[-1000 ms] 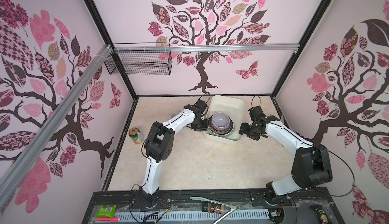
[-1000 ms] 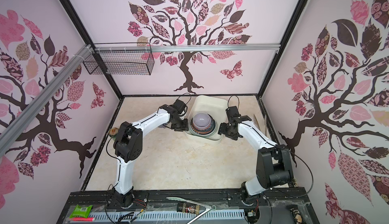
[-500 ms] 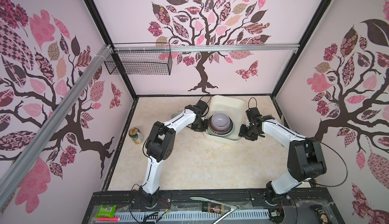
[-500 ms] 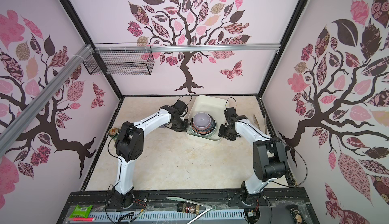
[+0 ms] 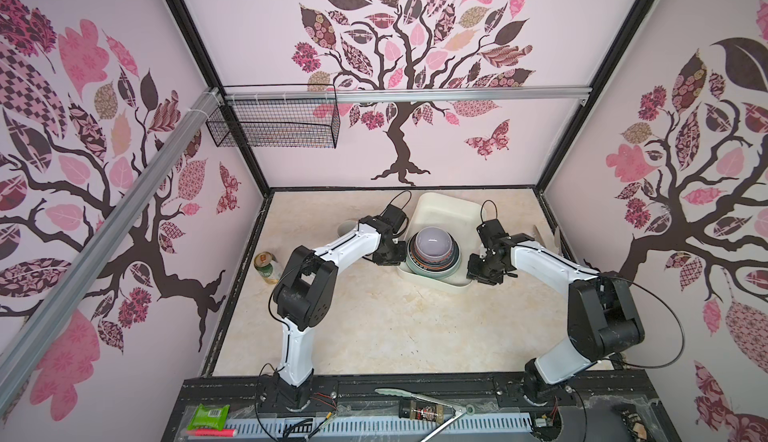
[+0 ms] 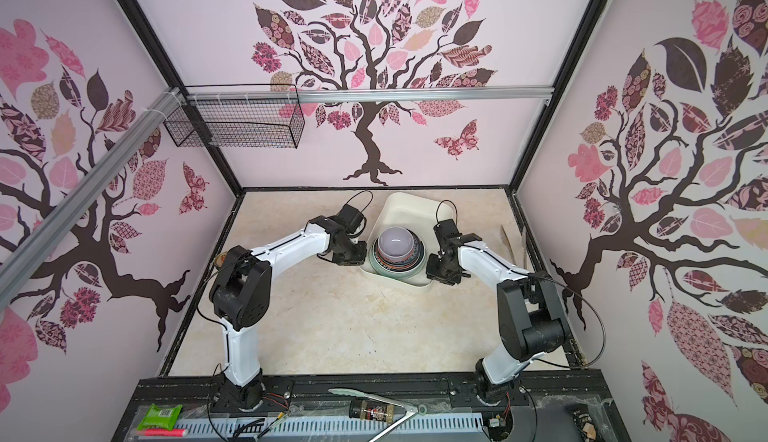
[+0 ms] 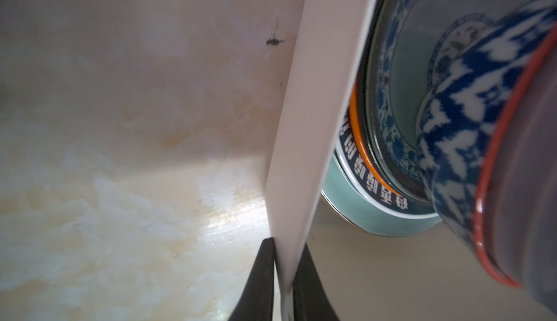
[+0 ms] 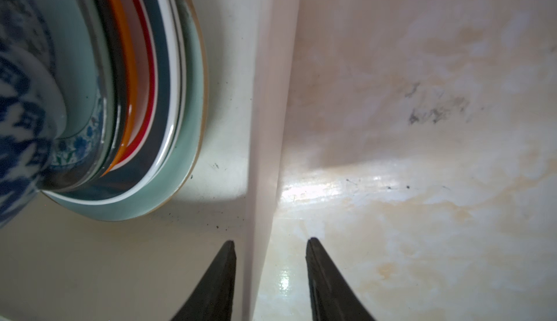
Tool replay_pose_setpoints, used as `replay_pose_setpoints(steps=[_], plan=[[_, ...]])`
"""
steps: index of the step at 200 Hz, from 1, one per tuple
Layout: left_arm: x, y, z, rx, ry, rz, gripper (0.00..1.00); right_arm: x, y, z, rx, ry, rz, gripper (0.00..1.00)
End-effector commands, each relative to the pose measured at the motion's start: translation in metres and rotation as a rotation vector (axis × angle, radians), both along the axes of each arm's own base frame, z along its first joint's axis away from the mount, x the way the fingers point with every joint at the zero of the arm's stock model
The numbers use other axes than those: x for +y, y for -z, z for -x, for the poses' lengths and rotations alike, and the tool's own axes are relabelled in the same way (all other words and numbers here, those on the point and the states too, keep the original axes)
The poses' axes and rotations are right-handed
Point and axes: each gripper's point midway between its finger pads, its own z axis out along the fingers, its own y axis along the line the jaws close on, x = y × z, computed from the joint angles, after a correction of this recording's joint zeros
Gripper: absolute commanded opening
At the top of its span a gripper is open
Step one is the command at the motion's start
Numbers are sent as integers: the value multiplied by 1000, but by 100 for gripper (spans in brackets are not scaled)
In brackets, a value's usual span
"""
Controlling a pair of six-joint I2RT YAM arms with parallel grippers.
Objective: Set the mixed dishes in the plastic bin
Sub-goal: 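Grip the bin walls with both grippers and pull the bin toward the robot, then move the left gripper to the lavender mug and grasp its rim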
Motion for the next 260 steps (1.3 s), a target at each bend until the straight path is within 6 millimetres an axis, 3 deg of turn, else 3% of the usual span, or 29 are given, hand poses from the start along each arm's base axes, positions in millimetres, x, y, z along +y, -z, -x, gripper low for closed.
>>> replay_pose_setpoints(steps=[1,89,150,180,199,230,254,260], plan=[[8,9,39,84,55,-28,13,1,-9,9,-18,11,3,42],[37,-9,118,105,54,-14,13,5,-1,51,6,26,-16,43],[38,-10,160,117,69,-6,14,30,0,53,11,-34,-15,44],[44,-13,166,106,51,-7,14,34,-5,54,12,-46,-3,46],[46,-21,165,87,50,-7,18,29,-15,53,-13,-51,21,56],[51,-51,153,13,54,-38,45,16,-43,47,-66,-63,99,73],[56,-89,131,-83,49,-61,58,12,-61,40,-97,-69,129,98],[60,-98,124,-98,36,-58,59,12,-64,39,-102,-72,131,99]])
